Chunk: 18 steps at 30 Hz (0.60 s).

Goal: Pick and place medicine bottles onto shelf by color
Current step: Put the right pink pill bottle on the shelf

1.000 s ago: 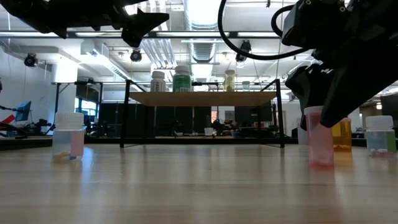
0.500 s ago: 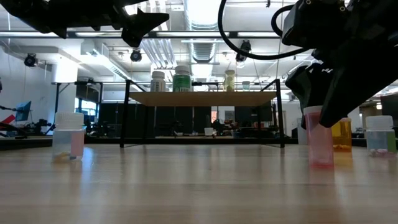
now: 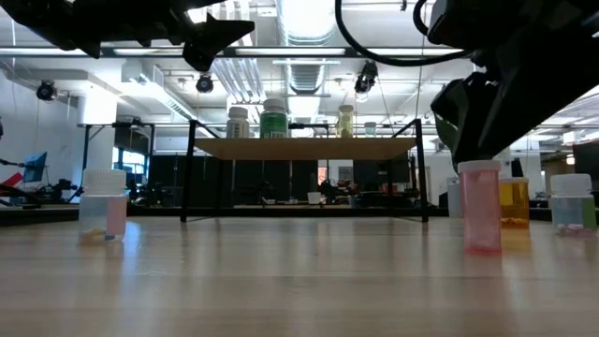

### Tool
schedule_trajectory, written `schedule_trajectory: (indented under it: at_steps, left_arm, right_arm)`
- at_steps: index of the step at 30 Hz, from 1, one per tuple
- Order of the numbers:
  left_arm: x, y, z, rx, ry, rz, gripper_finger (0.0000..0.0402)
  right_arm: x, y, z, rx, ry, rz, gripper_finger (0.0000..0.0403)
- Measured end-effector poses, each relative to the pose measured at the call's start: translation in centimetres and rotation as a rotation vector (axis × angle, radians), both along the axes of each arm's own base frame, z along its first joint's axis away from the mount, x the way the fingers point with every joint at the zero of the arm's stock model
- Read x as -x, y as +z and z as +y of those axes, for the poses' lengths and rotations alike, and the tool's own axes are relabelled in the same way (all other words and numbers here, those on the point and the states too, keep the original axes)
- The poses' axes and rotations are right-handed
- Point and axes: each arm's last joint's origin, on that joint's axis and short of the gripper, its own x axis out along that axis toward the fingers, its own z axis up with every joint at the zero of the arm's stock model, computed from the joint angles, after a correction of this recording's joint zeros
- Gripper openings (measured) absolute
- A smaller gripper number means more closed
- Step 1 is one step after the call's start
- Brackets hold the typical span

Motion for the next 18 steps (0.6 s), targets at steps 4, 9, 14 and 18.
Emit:
schedule_trajectory:
  at_steps: [4, 9, 14, 18]
  left_arm:
    - [0.0, 0.0, 0.0, 0.0, 0.0, 0.0, 0.0288]
    - [0.0, -0.01, -0.01, 0.0, 0.0, 0.0, 0.0288]
    - [0.0, -0.01, -0.01, 0.0, -0.001, 0.0, 0.0288]
    - [0.0, -0.01, -0.02, 0.0, -0.001, 0.0, 0.0288]
  right_arm:
    - [-0.01, 0.02, 0.0, -0.001, 0.0, -0.002, 0.0151]
    - [-0.19, 0.07, -0.39, 0.001, -0.007, -0.005, 0.0167]
    - [-0.28, 0.07, -0.56, -0.011, -0.007, 0.0, 0.0187]
    - [-0.29, 0.09, -0.55, -0.014, -0.006, 0.0, 0.02]
